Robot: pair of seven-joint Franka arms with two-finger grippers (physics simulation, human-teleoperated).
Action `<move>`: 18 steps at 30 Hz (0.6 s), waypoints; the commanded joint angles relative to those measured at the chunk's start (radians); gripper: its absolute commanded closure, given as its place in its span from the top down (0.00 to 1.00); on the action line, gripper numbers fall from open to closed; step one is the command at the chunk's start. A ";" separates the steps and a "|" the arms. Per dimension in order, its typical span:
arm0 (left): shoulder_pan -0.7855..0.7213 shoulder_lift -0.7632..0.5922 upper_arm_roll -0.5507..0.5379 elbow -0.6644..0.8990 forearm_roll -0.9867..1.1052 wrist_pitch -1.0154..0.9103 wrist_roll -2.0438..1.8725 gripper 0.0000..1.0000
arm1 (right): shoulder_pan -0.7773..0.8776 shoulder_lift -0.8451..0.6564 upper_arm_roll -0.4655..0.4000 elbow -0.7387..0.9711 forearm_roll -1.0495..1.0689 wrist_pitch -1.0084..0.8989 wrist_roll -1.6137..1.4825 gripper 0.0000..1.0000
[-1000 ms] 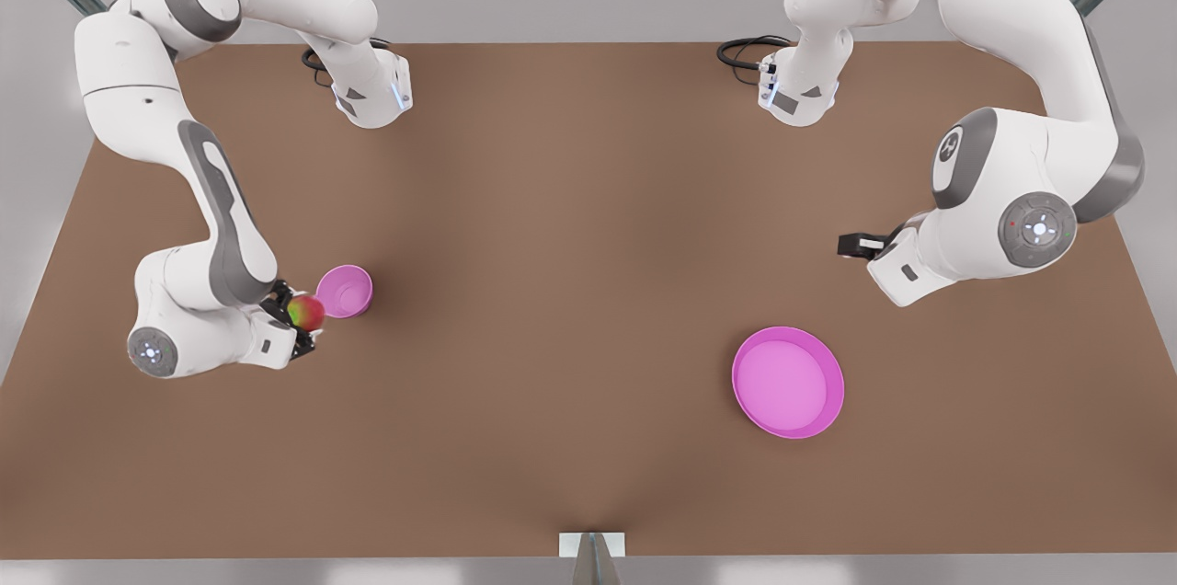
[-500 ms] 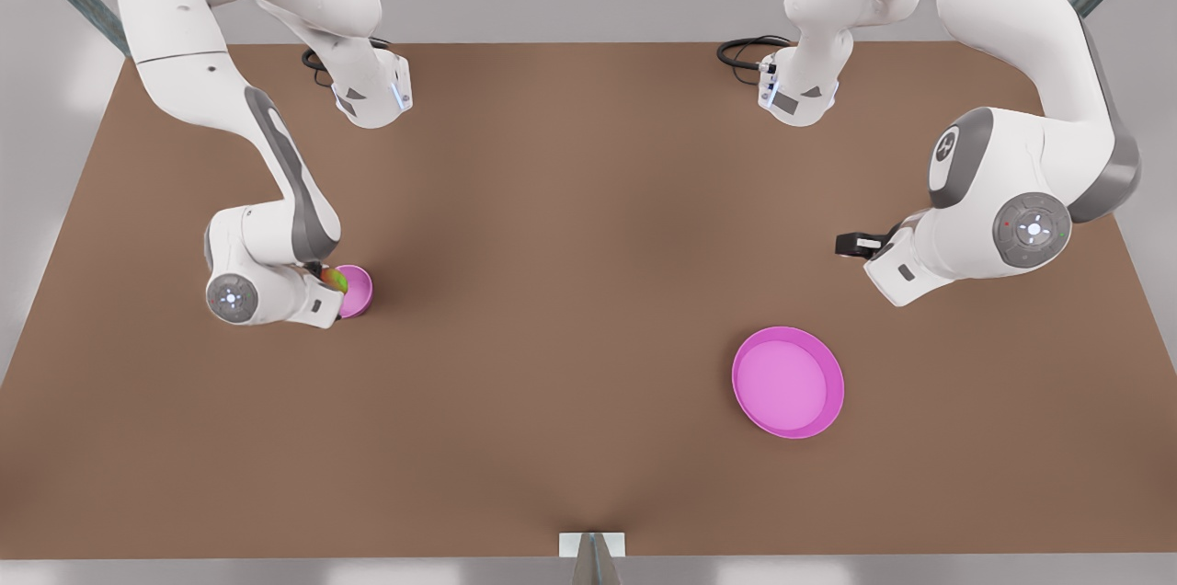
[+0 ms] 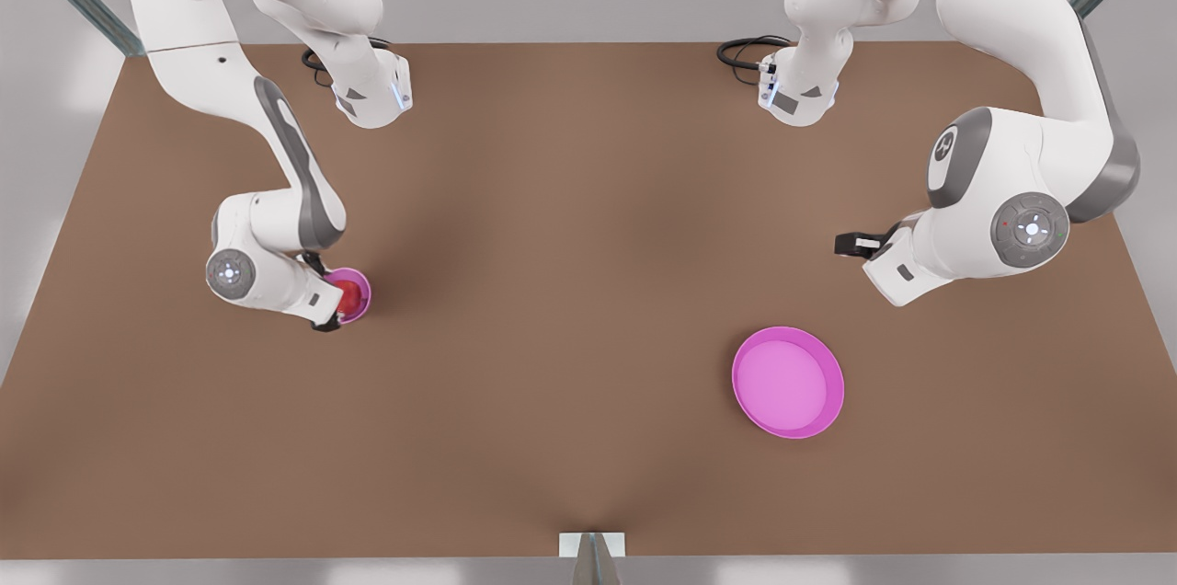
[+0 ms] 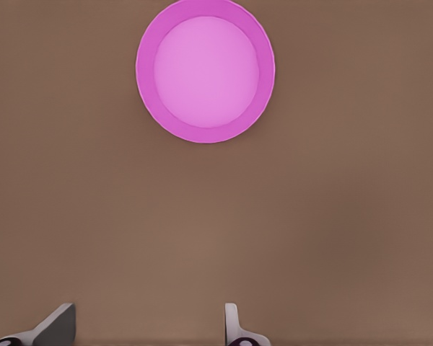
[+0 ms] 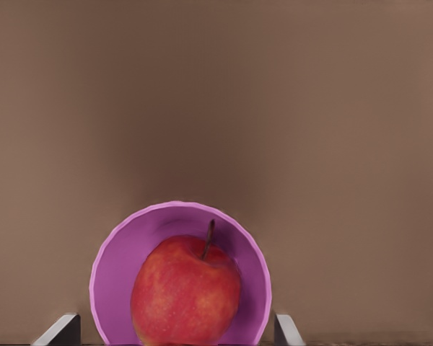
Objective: Use the left arm to pick up the apple from the plate, transfer it to the gripper of the right arm, and then use the right arm to place it into the bowl
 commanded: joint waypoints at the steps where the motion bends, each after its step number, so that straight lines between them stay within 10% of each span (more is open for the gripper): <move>1: 0.000 -0.001 -0.001 0.000 0.001 -0.001 -0.007 1.00 | 0.001 -0.024 -0.006 0.002 0.004 -0.008 -0.001 1.00; 5: -0.001 -0.001 -0.001 0.000 0.001 -0.001 -0.007 1.00 | 0.123 -0.058 -0.162 0.169 0.145 -0.123 0.077 1.00; 8: -0.001 -0.001 -0.001 0.000 0.001 -0.001 -0.007 1.00 | 0.219 -0.035 -0.328 0.220 -0.010 -0.310 0.999 1.00; 11: -0.003 -0.001 -0.004 0.000 0.001 -0.003 -0.007 1.00 | 0.226 0.028 -0.330 0.364 -0.035 -0.463 1.640 1.00; 18: -0.014 -0.001 -0.004 0.000 0.002 -0.004 -0.007 1.00 | 0.248 -0.107 -0.330 0.513 -0.001 -0.671 1.657 1.00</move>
